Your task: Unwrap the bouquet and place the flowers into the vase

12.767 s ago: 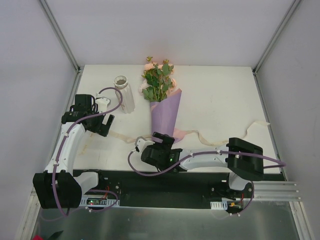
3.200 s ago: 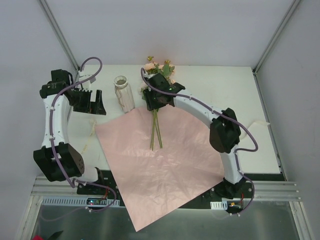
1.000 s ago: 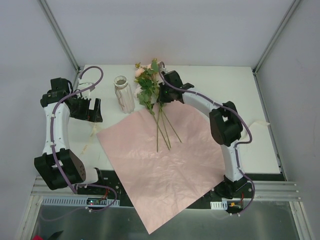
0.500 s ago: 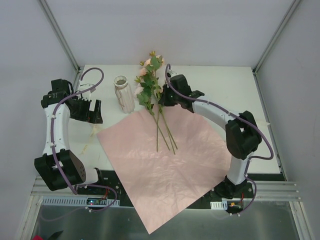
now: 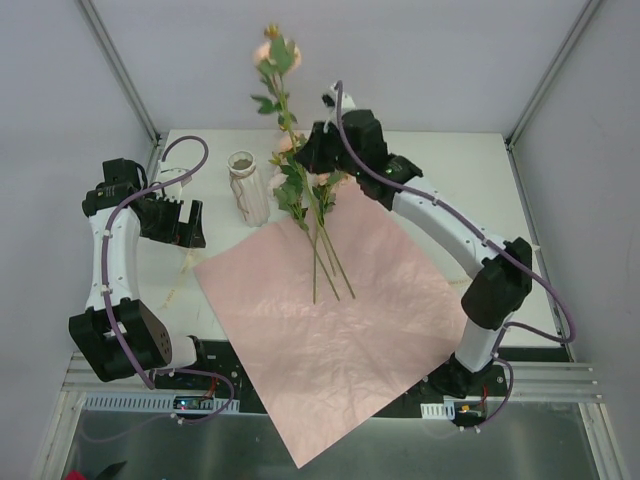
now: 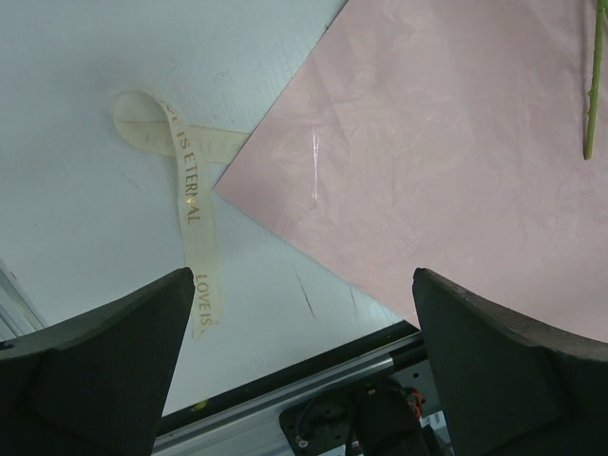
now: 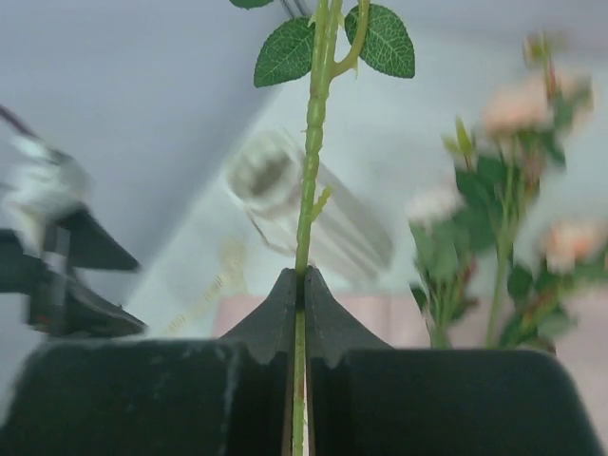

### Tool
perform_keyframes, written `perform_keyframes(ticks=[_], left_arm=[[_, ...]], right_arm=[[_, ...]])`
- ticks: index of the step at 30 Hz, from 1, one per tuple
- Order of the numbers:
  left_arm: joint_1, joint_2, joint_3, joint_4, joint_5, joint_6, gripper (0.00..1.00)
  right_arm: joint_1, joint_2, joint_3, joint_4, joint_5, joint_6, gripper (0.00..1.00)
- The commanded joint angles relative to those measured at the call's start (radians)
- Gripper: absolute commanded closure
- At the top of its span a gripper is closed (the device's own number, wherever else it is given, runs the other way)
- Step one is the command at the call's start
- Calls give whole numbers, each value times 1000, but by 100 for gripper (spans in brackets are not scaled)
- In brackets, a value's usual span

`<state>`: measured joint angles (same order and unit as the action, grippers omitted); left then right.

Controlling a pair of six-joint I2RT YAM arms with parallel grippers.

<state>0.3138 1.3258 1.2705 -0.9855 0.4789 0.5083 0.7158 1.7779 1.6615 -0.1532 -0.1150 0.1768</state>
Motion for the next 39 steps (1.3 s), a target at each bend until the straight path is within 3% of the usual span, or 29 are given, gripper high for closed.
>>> perform_keyframes(ticks=[1,2,6,8,15,21,39], left_arm=[[-4,-25,24,-16,-8,-17,1],[-4,-23,24,-18,-10,-20,1],[1,-27,29,-16,3,-34,1],[2,-30,30,-16,15,-33,1],[11,-51,27,-16,43,-10,1],[13,-68,26,-38,64,45,1],[16,-43,41,-70,53,76,1]], right_arm=[[48,-14,292,139,-40,-109,99],[59,-6,297,193,-51,-131,99],[99,6,190,773,-57,-168,99],[103,75,274,862,-70,-143,99],[139,265,573,954,-60,-281,100],[137,376,716,969,-46,-347,100],[108,476,644,1064,-18,-342,100]])
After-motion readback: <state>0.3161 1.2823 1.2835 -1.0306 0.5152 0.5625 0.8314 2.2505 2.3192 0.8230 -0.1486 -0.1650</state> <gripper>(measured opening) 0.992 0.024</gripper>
